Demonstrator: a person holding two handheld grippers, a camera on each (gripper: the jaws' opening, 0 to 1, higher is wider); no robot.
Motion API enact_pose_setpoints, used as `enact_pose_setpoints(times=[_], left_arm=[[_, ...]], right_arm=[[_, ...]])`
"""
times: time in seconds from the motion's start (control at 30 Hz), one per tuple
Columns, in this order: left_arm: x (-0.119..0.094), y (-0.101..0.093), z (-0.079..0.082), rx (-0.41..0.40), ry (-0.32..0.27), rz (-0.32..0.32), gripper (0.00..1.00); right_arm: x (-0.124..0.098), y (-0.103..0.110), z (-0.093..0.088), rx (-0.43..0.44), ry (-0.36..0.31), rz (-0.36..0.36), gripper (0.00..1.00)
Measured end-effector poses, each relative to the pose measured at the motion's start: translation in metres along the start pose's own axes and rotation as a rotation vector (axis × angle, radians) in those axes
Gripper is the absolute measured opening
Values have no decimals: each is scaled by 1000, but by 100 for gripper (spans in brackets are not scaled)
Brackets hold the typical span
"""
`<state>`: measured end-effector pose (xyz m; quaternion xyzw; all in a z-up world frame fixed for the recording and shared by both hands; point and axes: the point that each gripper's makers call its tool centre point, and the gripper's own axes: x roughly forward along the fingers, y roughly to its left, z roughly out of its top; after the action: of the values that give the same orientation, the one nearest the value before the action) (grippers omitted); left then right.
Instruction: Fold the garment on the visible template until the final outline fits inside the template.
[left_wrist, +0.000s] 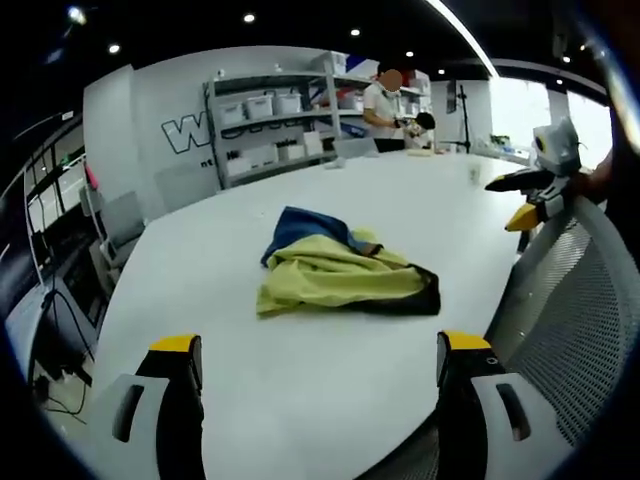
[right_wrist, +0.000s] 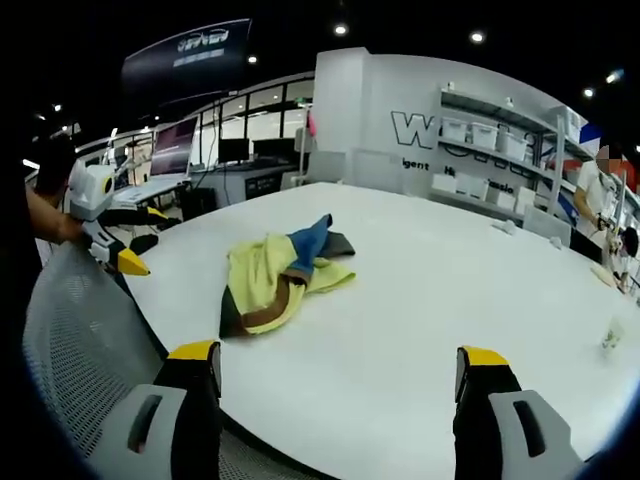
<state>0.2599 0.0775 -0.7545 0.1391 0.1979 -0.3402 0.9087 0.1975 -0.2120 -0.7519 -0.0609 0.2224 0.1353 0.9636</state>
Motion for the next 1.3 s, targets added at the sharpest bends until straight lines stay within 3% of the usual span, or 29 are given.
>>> enact_pose_setpoints(times=[0.47, 1.13, 1.3], left_arm=[[-1, 3, 4, -10, -25, 14, 95], [-1, 2, 4, 1, -21, 11, 97], [0, 0, 1, 14, 5, 4, 98]], right_arm=[[0, 0, 1, -7, -4, 0, 99], [0, -2, -2, -12, 13, -14, 99], [-1, -2, -1, -28, 12, -15, 99]])
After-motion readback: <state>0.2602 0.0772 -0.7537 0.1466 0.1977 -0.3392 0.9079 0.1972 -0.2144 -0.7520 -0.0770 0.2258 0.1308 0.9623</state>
